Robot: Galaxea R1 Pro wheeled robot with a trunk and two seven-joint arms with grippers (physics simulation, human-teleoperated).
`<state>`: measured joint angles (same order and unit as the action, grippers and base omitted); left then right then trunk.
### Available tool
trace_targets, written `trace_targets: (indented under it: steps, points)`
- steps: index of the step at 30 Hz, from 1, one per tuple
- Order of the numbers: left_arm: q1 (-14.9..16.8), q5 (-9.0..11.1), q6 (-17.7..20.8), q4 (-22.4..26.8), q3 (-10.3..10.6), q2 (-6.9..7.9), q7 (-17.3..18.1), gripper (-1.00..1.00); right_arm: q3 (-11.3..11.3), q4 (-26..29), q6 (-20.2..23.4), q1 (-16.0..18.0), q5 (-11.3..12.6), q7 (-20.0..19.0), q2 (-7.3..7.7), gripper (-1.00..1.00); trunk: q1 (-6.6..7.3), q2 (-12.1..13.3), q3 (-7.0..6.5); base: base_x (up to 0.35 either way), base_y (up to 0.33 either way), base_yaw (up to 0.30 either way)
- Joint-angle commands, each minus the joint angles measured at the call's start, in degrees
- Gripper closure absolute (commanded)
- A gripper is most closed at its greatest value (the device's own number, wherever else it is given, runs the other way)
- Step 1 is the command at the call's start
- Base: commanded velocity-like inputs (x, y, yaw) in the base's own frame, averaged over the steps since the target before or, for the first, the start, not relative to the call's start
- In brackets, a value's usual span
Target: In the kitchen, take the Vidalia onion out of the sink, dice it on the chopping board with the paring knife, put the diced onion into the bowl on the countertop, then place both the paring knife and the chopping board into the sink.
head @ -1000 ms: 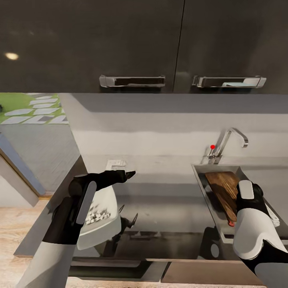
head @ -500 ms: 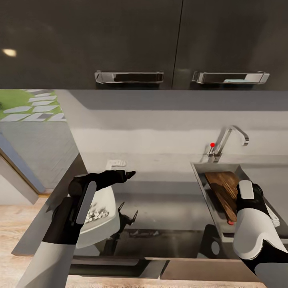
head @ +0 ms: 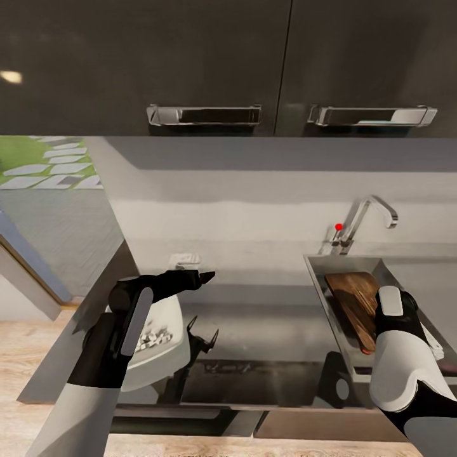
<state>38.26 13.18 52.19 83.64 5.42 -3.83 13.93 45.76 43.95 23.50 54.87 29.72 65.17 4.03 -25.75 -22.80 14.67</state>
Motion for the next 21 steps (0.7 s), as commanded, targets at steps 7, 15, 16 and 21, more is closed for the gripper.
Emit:
trace_targets:
  steps: [7, 15, 16, 21]
  points:
    - [0.06, -0.09, 0.28, 0.02, -0.05, -0.03, 0.20, -1.00, 0.03, 0.08, 0.49, 0.06, 0.16, 0.22, 0.01, 1.00, -0.03, -0.12, 0.62, 0.031, -0.047, 0.000]
    - [0.06, -0.09, 0.28, 0.03, -0.05, -0.03, 0.22, -1.00, 0.03, 0.08, 0.49, 0.06, 0.16, 0.22, 0.01, 1.00, -0.03, -0.12, 1.21, 0.010, -0.016, 0.000]
    - [0.06, -0.09, 0.28, 0.03, -0.05, -0.03, 0.20, -1.00, 0.03, 0.08, 0.49, 0.06, 0.16, 0.22, 0.01, 1.00, -0.03, -0.12, 1.28, 0.001, -0.001, 0.000]
    - [0.06, -0.09, 0.28, 0.03, -0.05, -0.03, 0.20, -1.00, 0.03, 0.08, 0.49, 0.05, 0.16, 0.22, 0.01, 1.00, -0.03, -0.12, 1.65, 0.000, 0.000, 0.000]
